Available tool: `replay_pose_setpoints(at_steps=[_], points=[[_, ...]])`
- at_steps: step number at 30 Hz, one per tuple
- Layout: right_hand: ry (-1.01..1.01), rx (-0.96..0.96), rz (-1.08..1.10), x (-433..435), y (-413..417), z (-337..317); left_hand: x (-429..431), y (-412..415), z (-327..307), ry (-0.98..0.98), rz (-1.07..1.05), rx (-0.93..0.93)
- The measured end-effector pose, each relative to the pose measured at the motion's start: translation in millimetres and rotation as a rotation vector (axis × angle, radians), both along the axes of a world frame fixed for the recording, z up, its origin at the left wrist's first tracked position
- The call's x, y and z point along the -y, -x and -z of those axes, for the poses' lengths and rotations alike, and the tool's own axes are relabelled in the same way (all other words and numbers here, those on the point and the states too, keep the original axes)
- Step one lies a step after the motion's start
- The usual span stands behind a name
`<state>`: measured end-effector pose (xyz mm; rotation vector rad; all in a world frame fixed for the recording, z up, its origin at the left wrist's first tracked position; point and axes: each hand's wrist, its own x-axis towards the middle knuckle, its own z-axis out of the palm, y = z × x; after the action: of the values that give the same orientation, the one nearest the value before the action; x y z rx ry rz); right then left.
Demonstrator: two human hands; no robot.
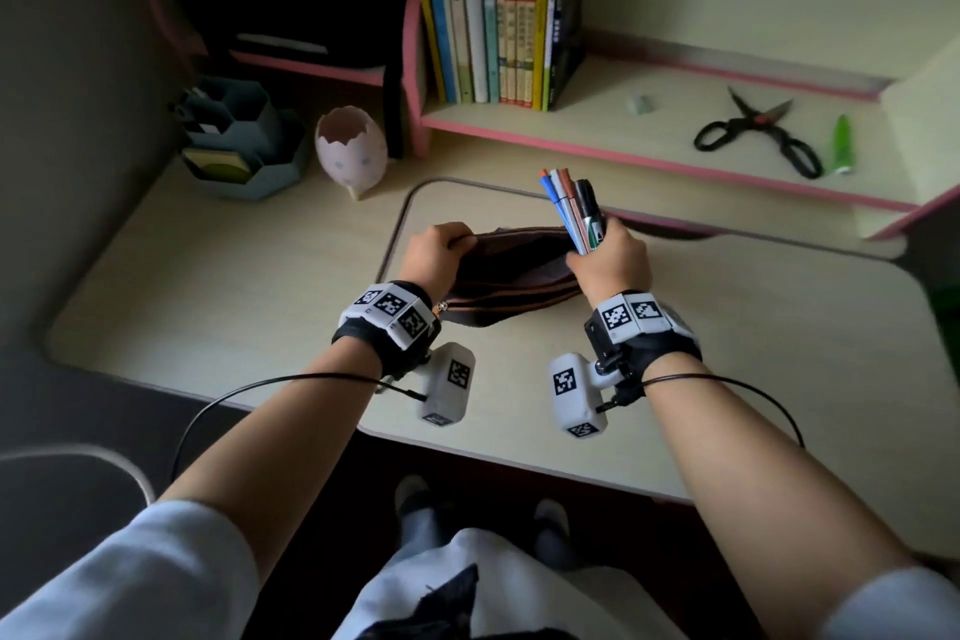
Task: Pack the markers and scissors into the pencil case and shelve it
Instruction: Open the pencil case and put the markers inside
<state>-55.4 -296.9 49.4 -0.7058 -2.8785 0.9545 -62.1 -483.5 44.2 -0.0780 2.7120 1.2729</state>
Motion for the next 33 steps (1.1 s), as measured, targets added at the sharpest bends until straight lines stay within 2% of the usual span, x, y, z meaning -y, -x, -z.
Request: replay_pose_setpoints(at_steps=[11,17,27,31,33], points=[[-0.112,-0.034,-0.306,-88,-18,-12,-107,-16,-14,0.048,0.068,-0.102],[-0.173,-0.153,-0.420,-102,-26,-16,-130,-20,-19,0.059,0.119,-0.146],[-0.127,-0.082,-0.342,-92,-33,-11,-120,-11,-13,0.131,0.113,-0.135],[-0.079,-0.065,-0.282,-84,-31,-11,-109,-12,-5,0.234,-0.007,-0.186],[-0.036,-0.076,-0.230,-80,-30,-11,-104,-13,0,0.242,-0.085,-0.148]])
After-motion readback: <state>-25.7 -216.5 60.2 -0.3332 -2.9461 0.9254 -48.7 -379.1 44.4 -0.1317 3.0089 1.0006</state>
